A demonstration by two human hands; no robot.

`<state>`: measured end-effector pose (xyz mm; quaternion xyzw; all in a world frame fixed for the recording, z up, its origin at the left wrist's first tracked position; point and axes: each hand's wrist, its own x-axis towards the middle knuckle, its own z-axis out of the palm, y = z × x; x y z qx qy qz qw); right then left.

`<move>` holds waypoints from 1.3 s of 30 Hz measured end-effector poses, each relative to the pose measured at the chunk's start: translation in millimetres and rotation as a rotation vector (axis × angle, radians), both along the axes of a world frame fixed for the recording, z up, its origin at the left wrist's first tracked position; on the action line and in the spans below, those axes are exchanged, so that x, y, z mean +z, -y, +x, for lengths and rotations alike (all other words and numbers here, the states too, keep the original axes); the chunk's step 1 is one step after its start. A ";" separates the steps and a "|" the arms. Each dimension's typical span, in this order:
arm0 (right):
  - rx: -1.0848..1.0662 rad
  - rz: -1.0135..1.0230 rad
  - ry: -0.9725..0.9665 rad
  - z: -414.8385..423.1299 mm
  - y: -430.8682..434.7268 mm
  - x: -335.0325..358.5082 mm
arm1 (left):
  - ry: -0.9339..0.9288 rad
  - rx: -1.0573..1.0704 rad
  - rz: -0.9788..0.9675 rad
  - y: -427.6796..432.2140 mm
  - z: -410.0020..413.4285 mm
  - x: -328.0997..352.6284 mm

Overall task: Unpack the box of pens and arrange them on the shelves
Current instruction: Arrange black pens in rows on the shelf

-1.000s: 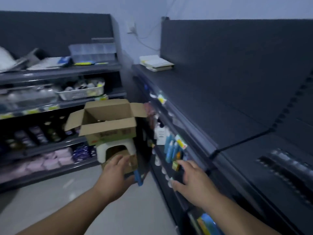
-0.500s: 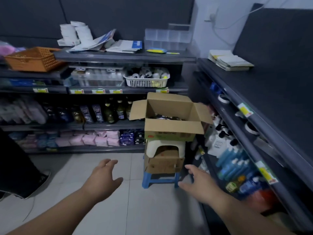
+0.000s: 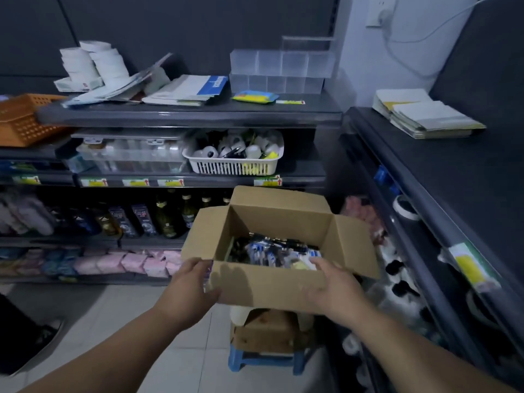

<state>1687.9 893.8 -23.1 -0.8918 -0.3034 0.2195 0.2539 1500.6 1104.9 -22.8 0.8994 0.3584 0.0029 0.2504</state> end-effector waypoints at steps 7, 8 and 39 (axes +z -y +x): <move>0.070 -0.060 -0.102 105.9 -43.9 -30.6 | -0.038 0.030 -0.045 -20.5 109.7 -17.3; 0.082 -0.072 -0.117 112.8 -50.8 -38.9 | -0.063 0.025 -0.050 -25.0 119.1 -24.4; -0.219 -0.299 -0.587 117.1 -211.3 -186.3 | -0.341 0.060 -0.363 -91.5 215.0 -155.6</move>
